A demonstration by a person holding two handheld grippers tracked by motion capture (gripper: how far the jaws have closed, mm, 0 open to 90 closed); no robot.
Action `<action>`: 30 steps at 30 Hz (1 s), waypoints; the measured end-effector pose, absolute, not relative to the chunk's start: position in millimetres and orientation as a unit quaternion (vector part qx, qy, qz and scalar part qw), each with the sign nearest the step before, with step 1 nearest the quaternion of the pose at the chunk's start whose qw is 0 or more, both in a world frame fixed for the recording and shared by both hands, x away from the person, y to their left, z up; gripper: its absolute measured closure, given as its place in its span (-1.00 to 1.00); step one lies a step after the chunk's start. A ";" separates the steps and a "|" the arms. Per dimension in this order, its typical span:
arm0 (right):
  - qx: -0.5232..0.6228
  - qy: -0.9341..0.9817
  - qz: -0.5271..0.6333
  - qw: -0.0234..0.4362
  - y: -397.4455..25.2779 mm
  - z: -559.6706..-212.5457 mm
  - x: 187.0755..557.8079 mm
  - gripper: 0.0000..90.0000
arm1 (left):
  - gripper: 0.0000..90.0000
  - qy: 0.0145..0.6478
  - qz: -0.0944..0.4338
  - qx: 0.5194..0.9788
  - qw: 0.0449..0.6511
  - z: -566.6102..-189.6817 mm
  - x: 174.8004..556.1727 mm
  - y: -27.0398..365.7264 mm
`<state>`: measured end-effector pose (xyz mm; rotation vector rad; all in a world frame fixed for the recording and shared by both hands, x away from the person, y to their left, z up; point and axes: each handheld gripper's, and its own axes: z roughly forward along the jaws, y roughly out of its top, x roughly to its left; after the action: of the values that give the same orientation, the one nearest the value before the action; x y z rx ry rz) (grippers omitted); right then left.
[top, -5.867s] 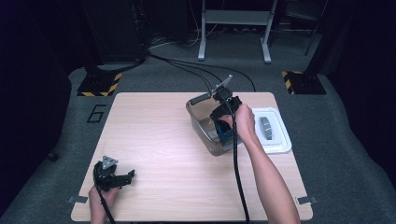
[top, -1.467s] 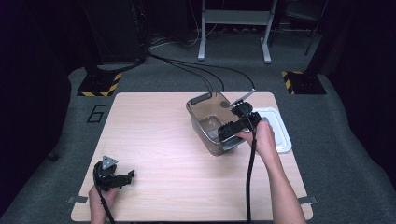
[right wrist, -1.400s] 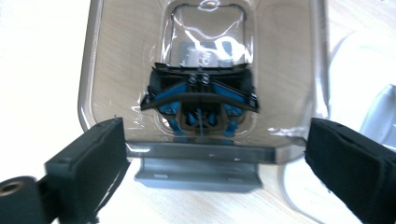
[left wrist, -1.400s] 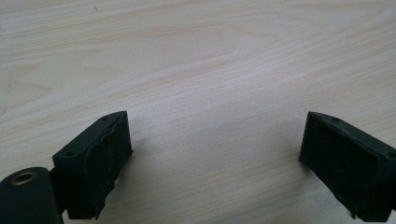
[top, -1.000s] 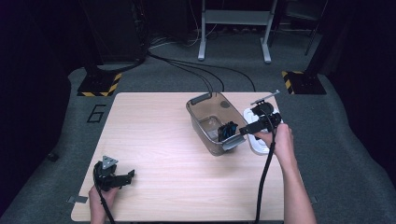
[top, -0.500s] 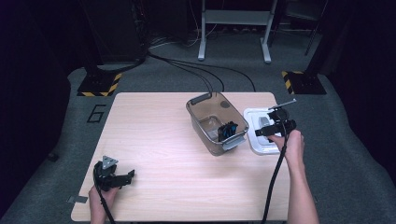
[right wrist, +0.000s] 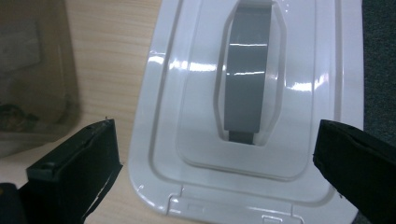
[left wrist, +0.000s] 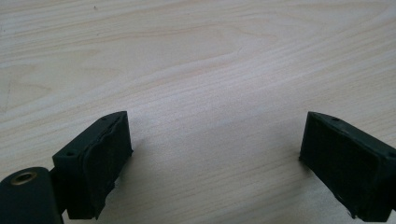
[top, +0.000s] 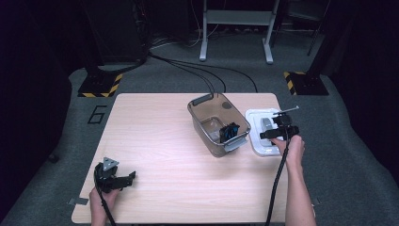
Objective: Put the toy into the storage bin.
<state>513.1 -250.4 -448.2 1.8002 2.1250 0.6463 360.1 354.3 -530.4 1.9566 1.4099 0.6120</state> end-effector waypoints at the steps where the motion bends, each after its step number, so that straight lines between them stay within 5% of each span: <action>1: 0.621 0.736 0.226 0.149 -252.4 -452.1 515.4 -0.99 | -0.81 0.537 0.233 0.745 0.321 -530.4 360.1 354.3; 10: 0.638 0.710 0.241 0.177 -254.7 -473.7 527.0 -0.54 | -0.81 0.538 0.235 0.742 0.323 -530.8 360.2 354.0; 13: 0.644 0.699 0.244 0.195 -257.1 -482.0 531.5 -0.25 | -0.81 0.537 0.233 0.745 0.321 -530.4 360.1 354.3; 30: 0.637 0.697 0.239 0.226 -249.7 -493.2 539.0 0.42 | -0.81 0.540 0.233 0.741 0.324 -530.8 360.3 353.7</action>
<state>539.0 -249.7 -493.2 1.7566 1.9218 0.6577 360.3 353.7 -530.8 1.9435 1.4153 0.6122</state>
